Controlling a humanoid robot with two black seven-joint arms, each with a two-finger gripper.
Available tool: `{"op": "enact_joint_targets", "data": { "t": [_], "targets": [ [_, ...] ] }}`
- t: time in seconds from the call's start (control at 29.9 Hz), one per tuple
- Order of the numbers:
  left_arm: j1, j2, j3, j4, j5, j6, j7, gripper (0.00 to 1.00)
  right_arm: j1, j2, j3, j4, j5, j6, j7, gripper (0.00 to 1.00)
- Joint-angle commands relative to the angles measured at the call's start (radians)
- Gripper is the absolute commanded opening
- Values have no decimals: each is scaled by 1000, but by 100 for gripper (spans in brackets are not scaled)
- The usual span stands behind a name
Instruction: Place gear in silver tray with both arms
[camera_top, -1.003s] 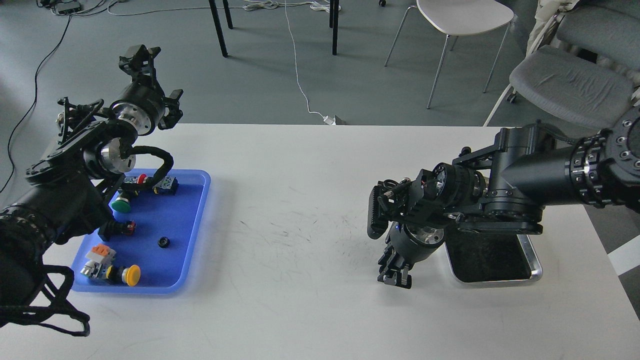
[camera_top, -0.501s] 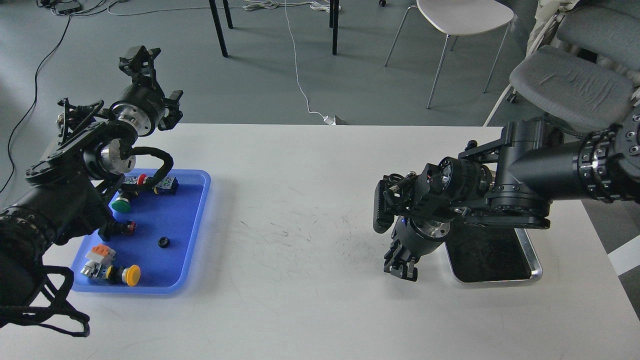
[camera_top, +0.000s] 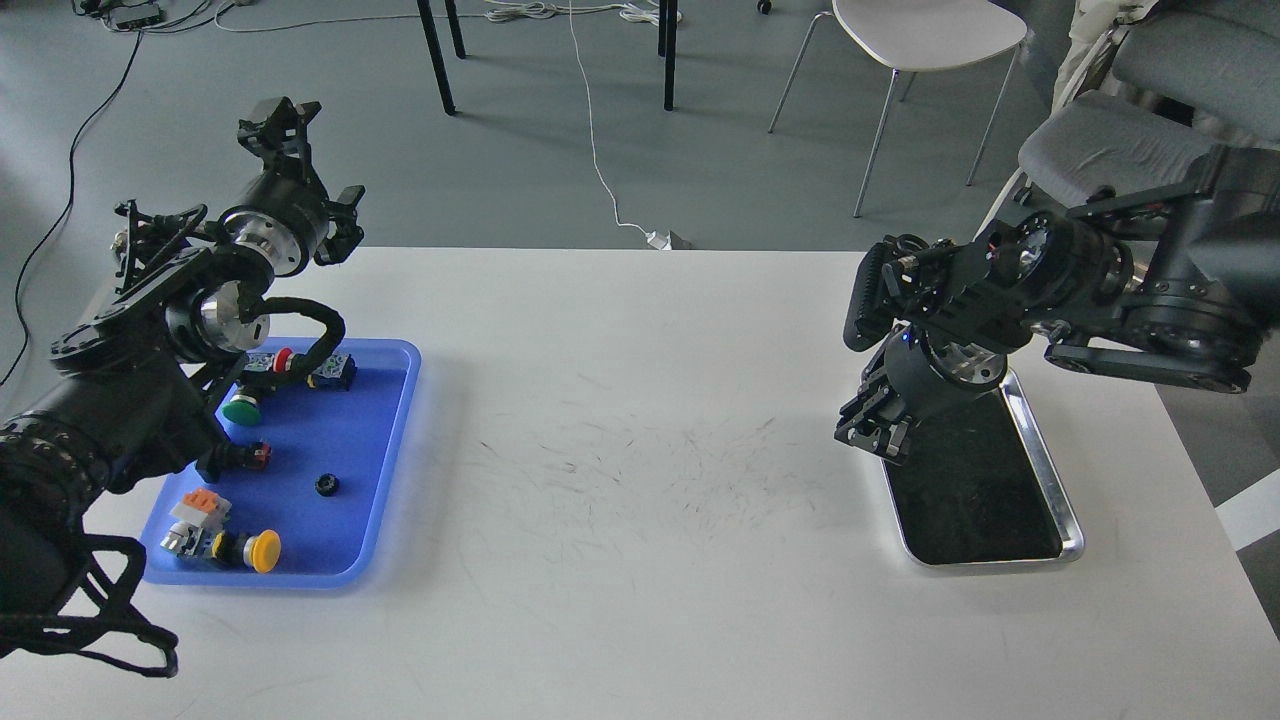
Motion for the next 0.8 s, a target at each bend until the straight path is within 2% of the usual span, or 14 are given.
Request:
{"op": "enact_joint_targets", "data": {
  "t": [0.0, 0.2, 0.43, 0.77],
  "targets": [
    [1, 0, 0, -2, 0, -2, 0, 99, -20, -66, -8, -19, -2, 0, 0, 1],
    [2, 1, 0, -2, 0, -4, 0, 99, -78, -129, -5, -74, -2, -7, 0, 1],
    [8, 6, 0, -2, -1, -17, 0, 99, -147, -134, 6, -183, 0, -24, 0, 1],
    [11, 41, 2, -6, -1, -34, -2, 99, -207, -122, 32, -235, 4, -29, 0, 2]
  ]
}}
